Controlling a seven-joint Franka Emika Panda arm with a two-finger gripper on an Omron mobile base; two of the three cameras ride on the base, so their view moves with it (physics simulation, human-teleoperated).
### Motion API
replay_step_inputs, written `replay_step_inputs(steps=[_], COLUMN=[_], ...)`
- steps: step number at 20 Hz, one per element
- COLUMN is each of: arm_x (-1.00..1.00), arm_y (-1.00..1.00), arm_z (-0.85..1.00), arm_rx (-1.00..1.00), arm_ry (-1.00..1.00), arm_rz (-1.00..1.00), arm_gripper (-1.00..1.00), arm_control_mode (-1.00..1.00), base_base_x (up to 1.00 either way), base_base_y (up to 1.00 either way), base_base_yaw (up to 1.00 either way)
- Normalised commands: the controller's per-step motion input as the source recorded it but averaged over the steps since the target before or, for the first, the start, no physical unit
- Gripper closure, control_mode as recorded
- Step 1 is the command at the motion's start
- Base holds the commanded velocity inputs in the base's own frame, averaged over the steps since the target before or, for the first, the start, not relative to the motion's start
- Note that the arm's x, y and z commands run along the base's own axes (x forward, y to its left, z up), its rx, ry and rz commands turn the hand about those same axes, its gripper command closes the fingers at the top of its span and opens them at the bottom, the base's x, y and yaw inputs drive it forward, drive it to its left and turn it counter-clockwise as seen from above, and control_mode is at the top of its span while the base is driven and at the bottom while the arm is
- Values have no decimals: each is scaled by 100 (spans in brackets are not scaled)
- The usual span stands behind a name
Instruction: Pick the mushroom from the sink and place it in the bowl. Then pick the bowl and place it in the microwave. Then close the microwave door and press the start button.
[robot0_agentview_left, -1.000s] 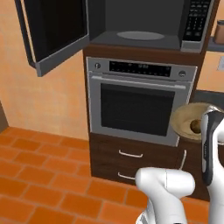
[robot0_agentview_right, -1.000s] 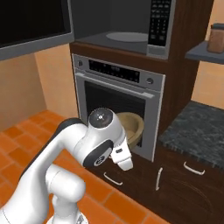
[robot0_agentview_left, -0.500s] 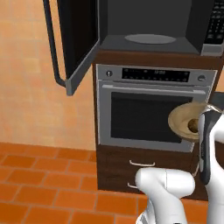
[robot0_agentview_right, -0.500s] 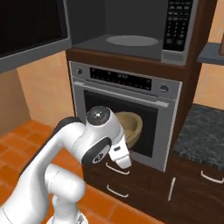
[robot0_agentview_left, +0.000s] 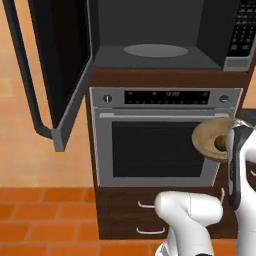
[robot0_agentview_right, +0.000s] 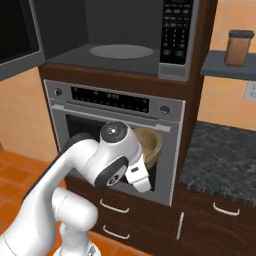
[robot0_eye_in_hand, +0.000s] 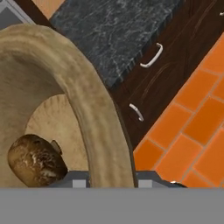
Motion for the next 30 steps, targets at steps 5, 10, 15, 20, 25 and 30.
replay_step_inputs(steps=[5,10,15,20,25,30], arm_x=[0,0,0,0,0,0], arm_y=[0,0,0,0,0,0], arm_z=[0,0,0,0,0,0], arm_rx=[0,0,0,0,0,0], arm_ry=[0,0,0,0,0,0], arm_rz=[0,0,0,0,0,0], arm_gripper=[100,100,100,100,100,100], arm_control_mode=[100,100,100,100,100,100], base_base_x=[27,39,63,29,3,0], base_base_y=[55,48,0,0,0,0], base_base_yaw=[-29,-16,0,0,0,0])
